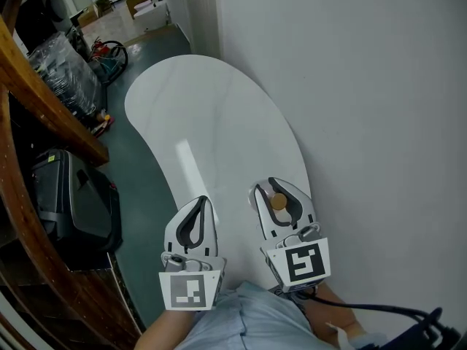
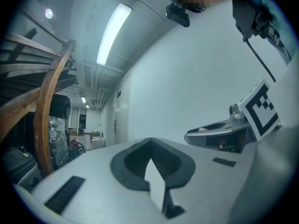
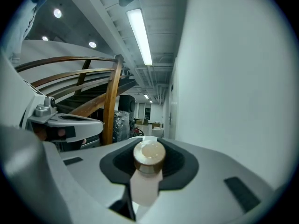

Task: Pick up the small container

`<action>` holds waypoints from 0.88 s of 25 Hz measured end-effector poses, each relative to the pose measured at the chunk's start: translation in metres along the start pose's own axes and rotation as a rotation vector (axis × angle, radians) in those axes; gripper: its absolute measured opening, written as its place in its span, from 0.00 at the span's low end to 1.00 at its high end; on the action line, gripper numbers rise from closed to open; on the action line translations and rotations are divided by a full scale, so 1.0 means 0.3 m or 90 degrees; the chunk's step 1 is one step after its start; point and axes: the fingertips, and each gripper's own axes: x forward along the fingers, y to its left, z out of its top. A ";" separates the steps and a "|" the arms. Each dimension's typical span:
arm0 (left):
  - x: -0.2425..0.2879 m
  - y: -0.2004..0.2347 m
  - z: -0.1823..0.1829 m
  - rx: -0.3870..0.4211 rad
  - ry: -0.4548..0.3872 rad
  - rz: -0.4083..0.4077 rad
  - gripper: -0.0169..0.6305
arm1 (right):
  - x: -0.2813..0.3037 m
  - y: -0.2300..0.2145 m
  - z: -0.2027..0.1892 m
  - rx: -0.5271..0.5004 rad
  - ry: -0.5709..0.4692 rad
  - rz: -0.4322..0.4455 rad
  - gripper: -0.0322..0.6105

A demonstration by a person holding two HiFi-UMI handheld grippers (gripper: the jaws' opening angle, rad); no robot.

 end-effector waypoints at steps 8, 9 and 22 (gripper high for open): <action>-0.045 0.004 0.027 0.006 -0.014 -0.007 0.02 | -0.035 0.053 0.012 -0.011 -0.027 0.008 0.19; -0.048 0.004 0.028 0.005 -0.014 -0.007 0.02 | -0.037 0.056 0.012 -0.010 -0.026 0.008 0.19; -0.061 0.009 0.036 0.007 -0.015 -0.015 0.02 | -0.052 0.066 0.028 -0.003 -0.029 -0.003 0.19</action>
